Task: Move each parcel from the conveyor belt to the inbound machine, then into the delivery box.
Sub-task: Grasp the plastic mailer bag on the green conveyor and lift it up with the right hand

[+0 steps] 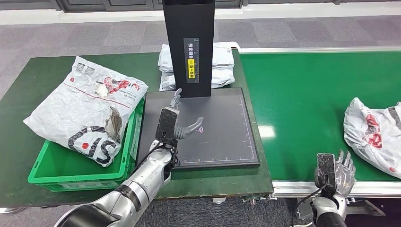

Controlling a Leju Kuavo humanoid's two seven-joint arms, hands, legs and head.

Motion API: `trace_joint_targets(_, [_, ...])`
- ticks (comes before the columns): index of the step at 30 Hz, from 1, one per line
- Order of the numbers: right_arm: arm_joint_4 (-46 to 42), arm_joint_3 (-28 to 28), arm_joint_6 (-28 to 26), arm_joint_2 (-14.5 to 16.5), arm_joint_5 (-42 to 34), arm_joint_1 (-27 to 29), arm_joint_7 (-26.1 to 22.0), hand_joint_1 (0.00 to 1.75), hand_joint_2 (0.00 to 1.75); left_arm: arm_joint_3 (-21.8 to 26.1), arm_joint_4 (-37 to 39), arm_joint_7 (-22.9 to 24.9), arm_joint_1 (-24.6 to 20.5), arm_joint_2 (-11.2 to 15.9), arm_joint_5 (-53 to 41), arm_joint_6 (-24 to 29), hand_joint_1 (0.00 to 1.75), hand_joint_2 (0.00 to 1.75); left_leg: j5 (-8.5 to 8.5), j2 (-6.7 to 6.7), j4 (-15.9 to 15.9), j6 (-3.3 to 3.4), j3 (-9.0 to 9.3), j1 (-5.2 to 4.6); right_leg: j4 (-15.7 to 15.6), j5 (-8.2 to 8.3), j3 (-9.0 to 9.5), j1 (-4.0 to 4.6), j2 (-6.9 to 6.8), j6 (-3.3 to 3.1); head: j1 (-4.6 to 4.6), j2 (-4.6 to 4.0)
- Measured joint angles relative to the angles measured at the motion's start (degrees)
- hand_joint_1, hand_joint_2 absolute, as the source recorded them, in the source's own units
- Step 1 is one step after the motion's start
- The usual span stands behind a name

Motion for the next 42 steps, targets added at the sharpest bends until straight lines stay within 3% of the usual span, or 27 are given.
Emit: trace_joint_targets(42, [3.7, 0.0, 0.0, -0.6, 5.5, -5.8, 2.5, 0.00, 1.75, 0.0, -0.6, -0.5, 1.0, 0.1, -0.2, 1.7, 0.00, 1.75, 0.00, -0.04, 0.0, 0.01, -0.04, -0.01, 0.0, 0.00, 0.00, -0.01, -0.04, 0.00, 0.00, 0.00])
